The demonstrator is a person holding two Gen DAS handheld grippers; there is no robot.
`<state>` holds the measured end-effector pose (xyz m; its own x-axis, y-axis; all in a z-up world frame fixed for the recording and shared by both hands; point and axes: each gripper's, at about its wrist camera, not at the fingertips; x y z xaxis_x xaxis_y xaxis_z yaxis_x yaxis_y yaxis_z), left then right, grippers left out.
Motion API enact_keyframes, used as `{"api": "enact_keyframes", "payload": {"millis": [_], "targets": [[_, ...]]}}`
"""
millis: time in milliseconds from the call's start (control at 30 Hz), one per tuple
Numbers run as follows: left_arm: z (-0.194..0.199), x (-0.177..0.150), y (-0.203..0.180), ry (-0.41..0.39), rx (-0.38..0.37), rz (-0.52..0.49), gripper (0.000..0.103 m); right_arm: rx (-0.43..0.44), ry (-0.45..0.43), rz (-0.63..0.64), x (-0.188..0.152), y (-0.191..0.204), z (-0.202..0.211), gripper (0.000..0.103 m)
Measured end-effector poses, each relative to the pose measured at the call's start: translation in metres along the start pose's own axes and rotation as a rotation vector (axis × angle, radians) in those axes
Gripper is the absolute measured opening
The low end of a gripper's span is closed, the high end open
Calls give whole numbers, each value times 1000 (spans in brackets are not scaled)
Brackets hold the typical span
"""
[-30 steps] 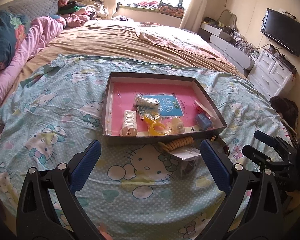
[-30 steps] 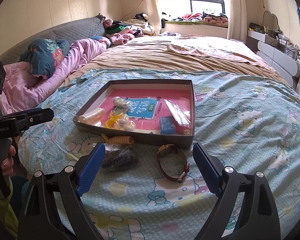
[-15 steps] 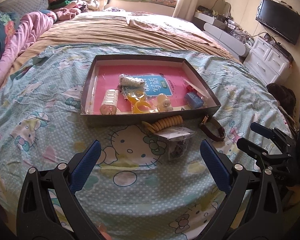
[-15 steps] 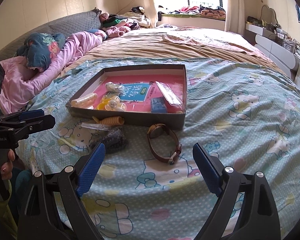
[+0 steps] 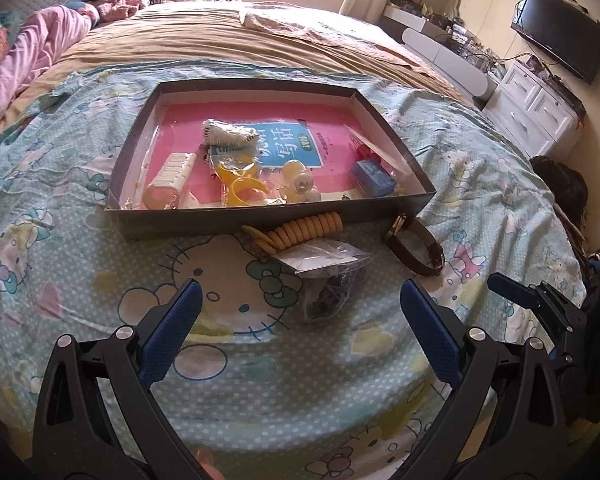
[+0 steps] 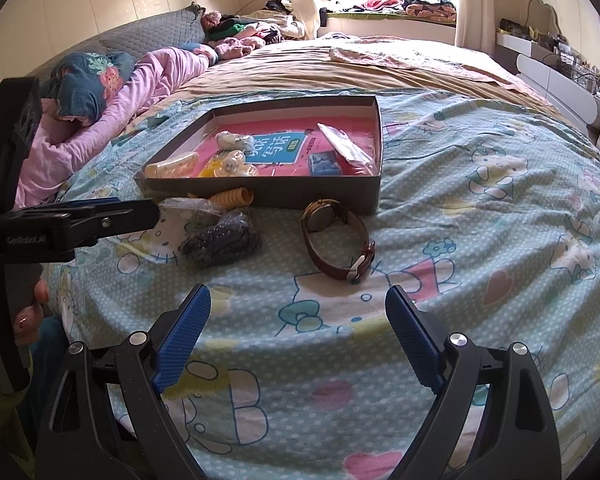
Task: Organize jewelry
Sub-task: 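Withdraw both open grippers from the tray back toward the remaining items, then grasp the earring card with the left gripper while the right grasps the bagged bead bracelet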
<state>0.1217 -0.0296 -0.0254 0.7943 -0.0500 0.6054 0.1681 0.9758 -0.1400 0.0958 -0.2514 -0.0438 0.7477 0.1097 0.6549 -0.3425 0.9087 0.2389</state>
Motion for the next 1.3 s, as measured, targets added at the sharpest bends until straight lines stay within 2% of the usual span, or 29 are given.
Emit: {"api": "enact_keyframes", "payload": {"millis": [267,433,500,567,633,700,767,800,833,867,1167,1233,1300], "targets": [[-26,7,-4,42,4,12,77,38,28,7,-4,8,-13,88],[-37,9,1,64,-1,35,64,63,47,17,-4,16,-23,88],[-39,10,2,68,-9,39,46,75,53,22,-3,19,-27,88],[-40,11,2,73,-20,40,37,84,61,36,-1,25,-32,88],[-39,12,3,70,-22,36,36,93,68,53,0,30,-37,88],[-38,13,6,66,-27,40,28,96,81,75,3,36,-45,88],[-35,15,11,61,-36,50,26,93,96,90,6,40,-53,88],[-33,16,13,57,-39,55,13,97,101,94,8,41,-56,88],[-32,16,16,54,-42,59,4,95,107,100,10,42,-60,88],[-30,17,19,53,-43,63,1,93,109,105,11,44,-63,88],[-20,23,40,47,-61,103,2,106,121,144,29,59,-84,88],[-20,23,44,51,-68,115,8,99,130,150,32,61,-91,88],[-20,23,45,53,-75,116,26,98,140,148,33,62,-98,88]]}}
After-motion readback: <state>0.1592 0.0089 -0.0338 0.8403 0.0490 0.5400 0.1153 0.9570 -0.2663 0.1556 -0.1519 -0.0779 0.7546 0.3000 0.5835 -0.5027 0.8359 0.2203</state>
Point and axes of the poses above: each gripper's, at about its wrist camera, not at the fingertips, and z roughly against the way its jaws point, y to its left, x to its top, and after that the axes turned 7 degrees about -z, right-handed
